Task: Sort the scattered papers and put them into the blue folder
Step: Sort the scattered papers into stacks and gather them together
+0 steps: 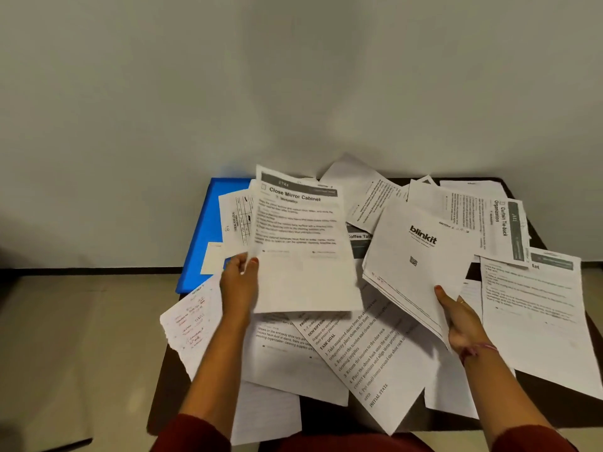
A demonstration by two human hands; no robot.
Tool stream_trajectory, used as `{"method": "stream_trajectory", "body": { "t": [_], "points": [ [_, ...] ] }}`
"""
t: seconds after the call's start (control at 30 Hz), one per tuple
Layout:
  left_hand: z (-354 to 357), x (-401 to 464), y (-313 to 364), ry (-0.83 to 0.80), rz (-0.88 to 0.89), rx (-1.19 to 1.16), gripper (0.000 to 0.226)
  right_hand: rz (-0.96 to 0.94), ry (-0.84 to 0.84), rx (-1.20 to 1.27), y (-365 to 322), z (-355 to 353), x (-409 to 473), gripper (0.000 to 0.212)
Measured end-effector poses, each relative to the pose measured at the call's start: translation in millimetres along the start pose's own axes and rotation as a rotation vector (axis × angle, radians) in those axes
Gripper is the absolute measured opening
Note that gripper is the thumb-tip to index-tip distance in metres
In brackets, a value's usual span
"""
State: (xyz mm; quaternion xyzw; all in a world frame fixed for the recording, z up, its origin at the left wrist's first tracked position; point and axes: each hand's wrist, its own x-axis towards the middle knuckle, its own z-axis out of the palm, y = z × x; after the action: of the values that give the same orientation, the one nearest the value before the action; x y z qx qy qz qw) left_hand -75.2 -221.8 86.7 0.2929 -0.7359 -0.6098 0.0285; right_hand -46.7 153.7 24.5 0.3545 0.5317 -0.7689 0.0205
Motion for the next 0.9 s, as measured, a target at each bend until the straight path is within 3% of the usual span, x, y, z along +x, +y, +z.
{"method": "stream_trajectory", "body": {
  "t": [0.07,0.13,0.33,0.63,0.73,0.9],
  "points": [
    [15,-19,-19,-0.070,-0.090,-0.016,0.020,0.021,-0.053,-0.001,6,-9,8,0.086],
    [29,-37,-39,-0.126,-0.163,-0.045,0.019,0.048,-0.089,-0.003,12,-19,17,0.095],
    [43,-69,-89,-0.204,-0.322,-0.130,0.023,0.147,-0.122,-0.091,9,3,-8,0.037],
    [35,-60,-119,-0.285,-0.351,-0.089,0.034,0.114,-0.284,-0.381,39,37,-17,0.039],
    [33,-65,-110,-0.273,-0.367,-0.108,0.027,0.078,-0.354,-0.470,43,52,-18,0.037],
    [33,-73,-98,-0.277,-0.379,-0.210,0.033,0.077,-0.387,-0.532,49,67,-12,0.040]
  ]
}}
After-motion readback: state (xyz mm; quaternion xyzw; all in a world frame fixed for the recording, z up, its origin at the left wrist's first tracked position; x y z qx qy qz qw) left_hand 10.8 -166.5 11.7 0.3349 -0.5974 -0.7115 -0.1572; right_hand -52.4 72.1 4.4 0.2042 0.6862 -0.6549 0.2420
